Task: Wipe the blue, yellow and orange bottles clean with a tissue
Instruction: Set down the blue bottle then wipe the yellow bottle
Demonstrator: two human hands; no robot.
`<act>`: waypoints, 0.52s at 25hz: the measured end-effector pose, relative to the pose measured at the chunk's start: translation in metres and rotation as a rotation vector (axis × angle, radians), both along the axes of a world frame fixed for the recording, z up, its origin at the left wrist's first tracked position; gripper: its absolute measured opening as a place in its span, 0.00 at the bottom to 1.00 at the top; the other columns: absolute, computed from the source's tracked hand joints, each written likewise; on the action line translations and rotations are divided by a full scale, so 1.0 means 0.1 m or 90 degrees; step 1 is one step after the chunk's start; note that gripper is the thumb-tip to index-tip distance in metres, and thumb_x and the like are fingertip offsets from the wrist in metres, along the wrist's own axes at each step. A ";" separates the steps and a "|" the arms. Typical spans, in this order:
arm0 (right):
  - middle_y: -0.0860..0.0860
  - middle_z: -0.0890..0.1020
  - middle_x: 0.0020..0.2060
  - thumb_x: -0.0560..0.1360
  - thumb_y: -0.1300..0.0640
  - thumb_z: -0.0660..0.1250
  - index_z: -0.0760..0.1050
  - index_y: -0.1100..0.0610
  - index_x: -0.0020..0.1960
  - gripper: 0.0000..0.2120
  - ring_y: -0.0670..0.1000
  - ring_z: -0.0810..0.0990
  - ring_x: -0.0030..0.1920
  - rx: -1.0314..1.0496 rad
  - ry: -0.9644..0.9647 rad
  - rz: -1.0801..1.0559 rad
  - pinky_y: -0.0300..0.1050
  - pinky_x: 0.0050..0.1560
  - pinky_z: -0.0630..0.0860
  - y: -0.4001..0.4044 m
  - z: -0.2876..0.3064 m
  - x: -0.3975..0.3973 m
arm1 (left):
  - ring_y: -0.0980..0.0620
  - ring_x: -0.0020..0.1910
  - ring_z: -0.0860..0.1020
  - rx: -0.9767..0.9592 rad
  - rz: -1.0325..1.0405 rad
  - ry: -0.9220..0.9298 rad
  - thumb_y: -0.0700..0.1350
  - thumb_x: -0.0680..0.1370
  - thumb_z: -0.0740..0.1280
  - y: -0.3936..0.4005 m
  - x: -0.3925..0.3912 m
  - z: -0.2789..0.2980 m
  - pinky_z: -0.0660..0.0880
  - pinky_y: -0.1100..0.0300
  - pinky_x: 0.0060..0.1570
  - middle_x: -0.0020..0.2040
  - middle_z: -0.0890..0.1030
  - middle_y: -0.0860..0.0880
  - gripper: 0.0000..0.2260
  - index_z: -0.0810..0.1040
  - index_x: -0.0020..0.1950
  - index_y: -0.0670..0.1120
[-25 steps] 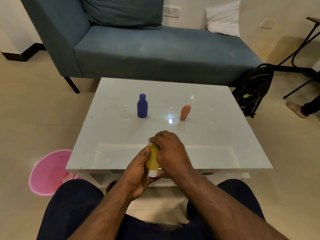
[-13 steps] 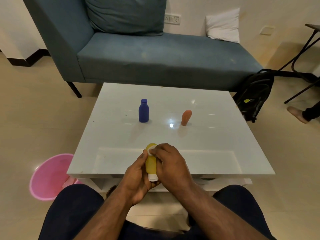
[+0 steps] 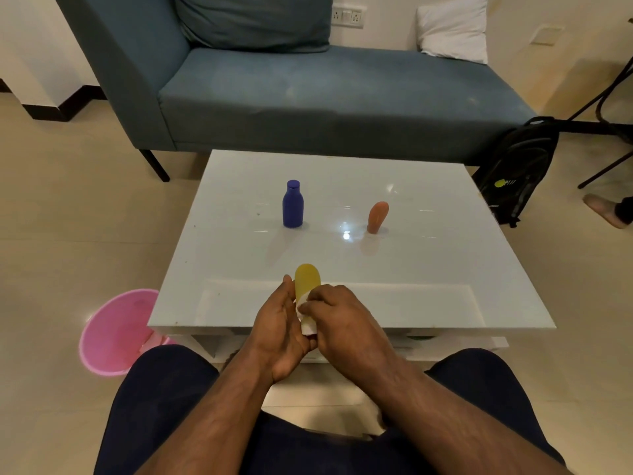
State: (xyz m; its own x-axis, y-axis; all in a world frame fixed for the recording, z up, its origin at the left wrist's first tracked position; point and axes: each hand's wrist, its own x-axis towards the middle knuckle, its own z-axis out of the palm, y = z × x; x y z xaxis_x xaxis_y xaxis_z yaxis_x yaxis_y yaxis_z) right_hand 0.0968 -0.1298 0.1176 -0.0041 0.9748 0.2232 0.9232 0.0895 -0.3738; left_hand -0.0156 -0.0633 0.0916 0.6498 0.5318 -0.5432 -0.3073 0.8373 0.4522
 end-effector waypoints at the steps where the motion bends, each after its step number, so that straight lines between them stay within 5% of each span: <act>1: 0.52 0.80 0.48 0.67 0.62 0.73 0.80 0.55 0.53 0.15 0.53 0.77 0.47 0.006 0.016 -0.035 0.44 0.45 0.75 0.05 0.00 0.04 | 0.42 0.54 0.84 -0.001 -0.004 0.002 0.61 0.83 0.55 -0.01 0.01 0.00 0.80 0.45 0.52 0.59 0.83 0.40 0.26 0.76 0.70 0.43; 8: 0.49 0.80 0.47 0.68 0.65 0.69 0.80 0.54 0.51 0.13 0.50 0.76 0.46 -0.014 0.061 -0.006 0.44 0.44 0.78 -0.13 -0.03 -0.10 | 0.40 0.62 0.81 -0.039 0.041 0.014 0.58 0.78 0.64 0.06 0.00 -0.08 0.83 0.46 0.49 0.66 0.80 0.39 0.29 0.71 0.74 0.42; 13: 0.50 0.79 0.47 0.70 0.62 0.62 0.80 0.55 0.52 0.13 0.51 0.77 0.48 0.006 0.162 -0.113 0.45 0.48 0.78 -0.03 -0.01 -0.12 | 0.41 0.59 0.82 -0.082 0.091 -0.027 0.58 0.82 0.59 0.10 0.02 -0.10 0.84 0.46 0.48 0.65 0.81 0.39 0.27 0.72 0.72 0.38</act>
